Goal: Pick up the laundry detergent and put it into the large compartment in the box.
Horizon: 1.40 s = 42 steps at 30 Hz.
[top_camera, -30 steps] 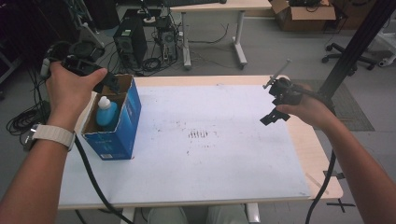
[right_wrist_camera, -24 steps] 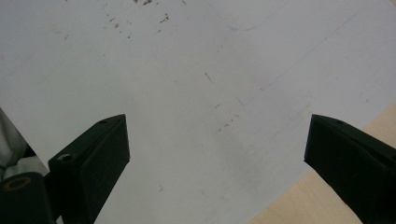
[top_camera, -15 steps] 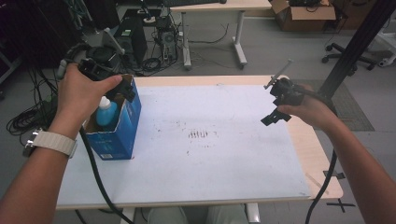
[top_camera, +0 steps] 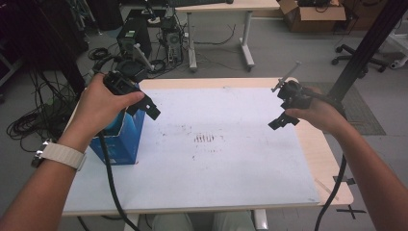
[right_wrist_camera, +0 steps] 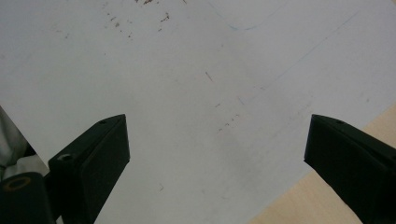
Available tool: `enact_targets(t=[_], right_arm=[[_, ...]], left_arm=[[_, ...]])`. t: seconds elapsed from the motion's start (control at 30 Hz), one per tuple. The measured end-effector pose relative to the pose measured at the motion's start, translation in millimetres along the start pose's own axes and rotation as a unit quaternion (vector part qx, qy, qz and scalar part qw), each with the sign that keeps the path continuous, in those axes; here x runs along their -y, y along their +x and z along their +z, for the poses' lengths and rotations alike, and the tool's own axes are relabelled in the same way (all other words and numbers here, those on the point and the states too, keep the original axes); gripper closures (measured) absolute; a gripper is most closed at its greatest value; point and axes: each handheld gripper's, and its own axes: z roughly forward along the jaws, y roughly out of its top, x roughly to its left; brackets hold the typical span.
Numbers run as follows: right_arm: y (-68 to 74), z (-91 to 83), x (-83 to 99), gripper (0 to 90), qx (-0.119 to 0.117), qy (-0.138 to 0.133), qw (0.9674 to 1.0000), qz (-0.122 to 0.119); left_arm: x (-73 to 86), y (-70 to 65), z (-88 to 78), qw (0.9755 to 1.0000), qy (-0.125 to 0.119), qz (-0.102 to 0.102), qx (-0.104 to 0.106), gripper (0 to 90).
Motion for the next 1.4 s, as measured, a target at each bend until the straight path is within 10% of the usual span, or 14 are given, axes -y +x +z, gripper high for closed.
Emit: enact_targets(t=[1.4], right_arm=[[1.8, -1.0, 1.9, 6.7, -0.001, -0.004, 1.0, 0.001]], left_arm=[[-0.1, -15.1, 14.6, 0.9994, 0.004, 0.026, 0.023, 8.6]])
